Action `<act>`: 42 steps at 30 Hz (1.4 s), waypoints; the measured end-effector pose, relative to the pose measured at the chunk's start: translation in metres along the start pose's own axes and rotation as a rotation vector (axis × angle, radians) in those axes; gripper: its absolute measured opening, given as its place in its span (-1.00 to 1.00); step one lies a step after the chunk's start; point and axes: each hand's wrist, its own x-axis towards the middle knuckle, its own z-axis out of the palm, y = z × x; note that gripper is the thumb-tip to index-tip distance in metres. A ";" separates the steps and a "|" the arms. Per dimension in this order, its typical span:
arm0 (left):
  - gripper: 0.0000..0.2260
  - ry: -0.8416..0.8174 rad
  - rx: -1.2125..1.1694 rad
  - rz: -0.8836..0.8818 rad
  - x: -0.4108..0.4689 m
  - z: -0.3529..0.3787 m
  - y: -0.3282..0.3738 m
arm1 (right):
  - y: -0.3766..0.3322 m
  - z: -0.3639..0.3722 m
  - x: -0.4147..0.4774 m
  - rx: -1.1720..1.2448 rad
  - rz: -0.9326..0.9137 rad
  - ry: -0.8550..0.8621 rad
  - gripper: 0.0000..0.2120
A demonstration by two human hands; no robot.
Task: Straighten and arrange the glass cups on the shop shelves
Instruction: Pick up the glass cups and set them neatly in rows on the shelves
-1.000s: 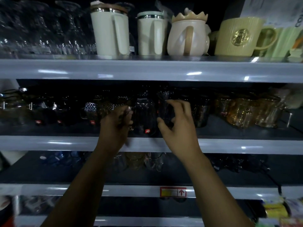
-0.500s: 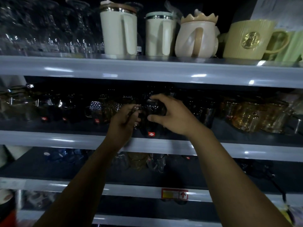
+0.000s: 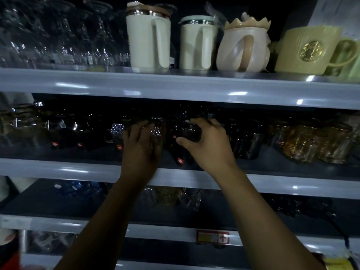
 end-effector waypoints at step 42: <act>-0.74 0.015 -0.207 -0.079 -0.008 -0.007 0.055 | 0.038 -0.004 -0.026 0.080 0.215 0.337 -0.75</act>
